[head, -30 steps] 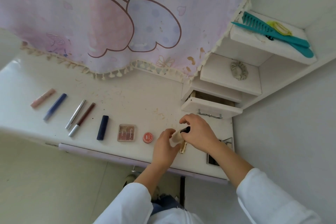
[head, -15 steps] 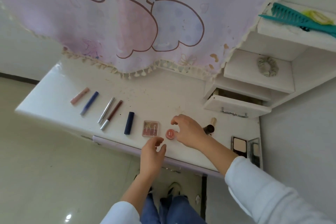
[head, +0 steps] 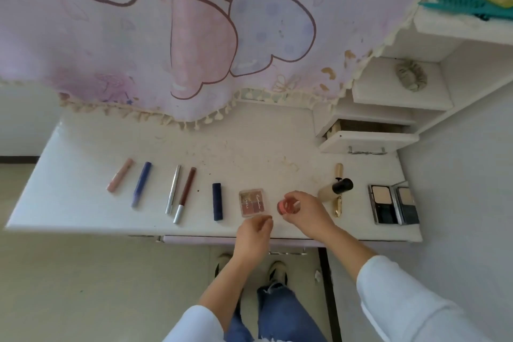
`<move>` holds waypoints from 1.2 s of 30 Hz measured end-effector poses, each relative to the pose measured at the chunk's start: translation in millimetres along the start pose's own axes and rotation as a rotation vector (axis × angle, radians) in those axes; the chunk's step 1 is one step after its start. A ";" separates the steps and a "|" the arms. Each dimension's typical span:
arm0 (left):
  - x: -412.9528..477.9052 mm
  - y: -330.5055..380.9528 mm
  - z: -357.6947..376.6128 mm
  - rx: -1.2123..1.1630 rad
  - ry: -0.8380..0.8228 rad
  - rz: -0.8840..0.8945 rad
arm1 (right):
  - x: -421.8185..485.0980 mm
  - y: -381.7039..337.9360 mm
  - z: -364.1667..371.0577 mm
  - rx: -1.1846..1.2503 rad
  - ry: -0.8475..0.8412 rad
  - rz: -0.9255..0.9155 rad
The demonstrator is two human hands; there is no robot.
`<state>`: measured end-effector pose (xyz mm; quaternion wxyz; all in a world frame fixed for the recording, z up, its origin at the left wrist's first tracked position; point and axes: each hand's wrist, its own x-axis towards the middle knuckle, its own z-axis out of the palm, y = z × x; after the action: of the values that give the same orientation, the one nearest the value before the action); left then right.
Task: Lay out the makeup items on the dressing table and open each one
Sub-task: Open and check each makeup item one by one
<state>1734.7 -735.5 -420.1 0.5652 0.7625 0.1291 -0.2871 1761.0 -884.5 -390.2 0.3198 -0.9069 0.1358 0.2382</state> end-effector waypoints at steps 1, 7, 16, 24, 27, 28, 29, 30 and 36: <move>0.8 3.6 -1.8 -0.088 -0.012 -0.030 | -3.1 0.2 -2.6 0.074 0.016 0.035; 7.9 24.2 -9.4 -0.478 -0.142 -0.161 | -21.9 -7.1 -19.1 0.289 0.034 0.018; 13.4 35.4 -19.7 -0.689 -0.389 -0.176 | -24.9 -17.8 -27.9 0.358 0.011 -0.046; 18.6 43.4 -23.6 -0.739 -0.413 -0.183 | -17.1 -25.6 -33.9 0.238 0.056 -0.134; 20.0 46.6 -23.6 -0.740 -0.415 -0.176 | -16.6 -26.4 -34.9 0.212 0.069 -0.092; 20.4 47.7 -23.7 -0.732 -0.416 -0.170 | -16.5 -26.6 -35.6 0.212 0.075 -0.081; 20.8 49.0 -23.7 -0.725 -0.415 -0.165 | -16.1 -26.3 -36.3 0.212 0.077 -0.082; 21.3 49.8 -23.8 -0.721 -0.414 -0.162 | -16.2 -26.8 -37.3 0.208 0.077 -0.092; 26.0 52.6 -23.2 -0.686 -0.410 -0.170 | -15.4 -25.8 -40.0 0.178 0.090 -0.155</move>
<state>1789.7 -734.4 -389.3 0.7751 0.4433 0.1648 -0.4190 1772.0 -889.3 -341.5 0.4099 -0.8926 0.0999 0.1587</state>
